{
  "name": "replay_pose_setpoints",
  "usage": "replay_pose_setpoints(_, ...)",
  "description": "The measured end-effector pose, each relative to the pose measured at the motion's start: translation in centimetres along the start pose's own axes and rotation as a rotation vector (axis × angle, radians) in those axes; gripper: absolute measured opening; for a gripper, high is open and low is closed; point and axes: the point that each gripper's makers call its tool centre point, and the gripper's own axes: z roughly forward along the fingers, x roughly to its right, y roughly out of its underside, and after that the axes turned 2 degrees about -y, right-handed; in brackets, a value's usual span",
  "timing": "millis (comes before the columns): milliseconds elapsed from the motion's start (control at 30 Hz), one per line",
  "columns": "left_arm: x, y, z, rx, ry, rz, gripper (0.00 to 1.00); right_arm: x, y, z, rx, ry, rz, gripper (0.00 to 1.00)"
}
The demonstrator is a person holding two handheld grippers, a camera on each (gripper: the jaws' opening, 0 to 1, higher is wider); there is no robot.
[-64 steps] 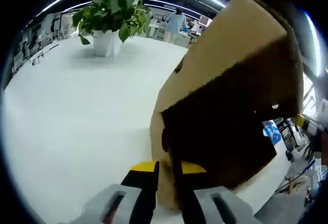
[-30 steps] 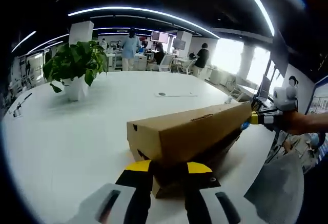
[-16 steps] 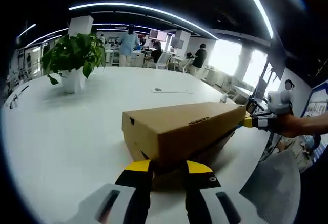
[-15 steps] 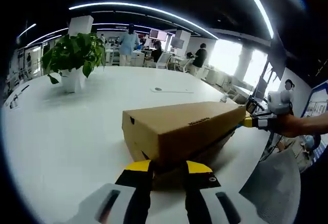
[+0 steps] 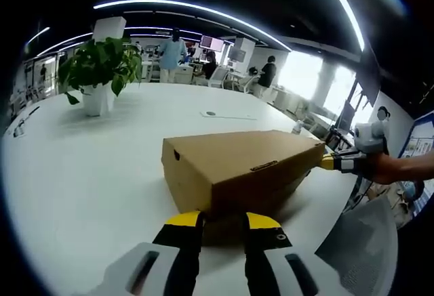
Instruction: Operate the shoe box by opening the lid, removing the specified soft item, and placing it in the target area until the item is outside and the box remains undamaged.
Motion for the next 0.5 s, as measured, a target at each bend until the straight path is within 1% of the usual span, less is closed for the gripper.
replay_pose_setpoints(300, 0.1, 0.2, -0.3, -0.001, -0.003, -0.003, 0.24, 0.2, 0.4, -0.6, -0.004, 0.021, 0.006, 0.0)
replay_pose_setpoints(367, 0.2, 0.3, -0.4, 0.001, -0.001, -0.007, 0.24, 0.4, 0.9, -0.5, -0.012, 0.019, 0.013, 0.0)
replay_pose_setpoints(500, 0.1, 0.2, -0.5, 0.007, -0.005, -0.023, 0.24, 0.6, 1.0, -0.7, -0.011, 0.024, 0.016, 0.0)
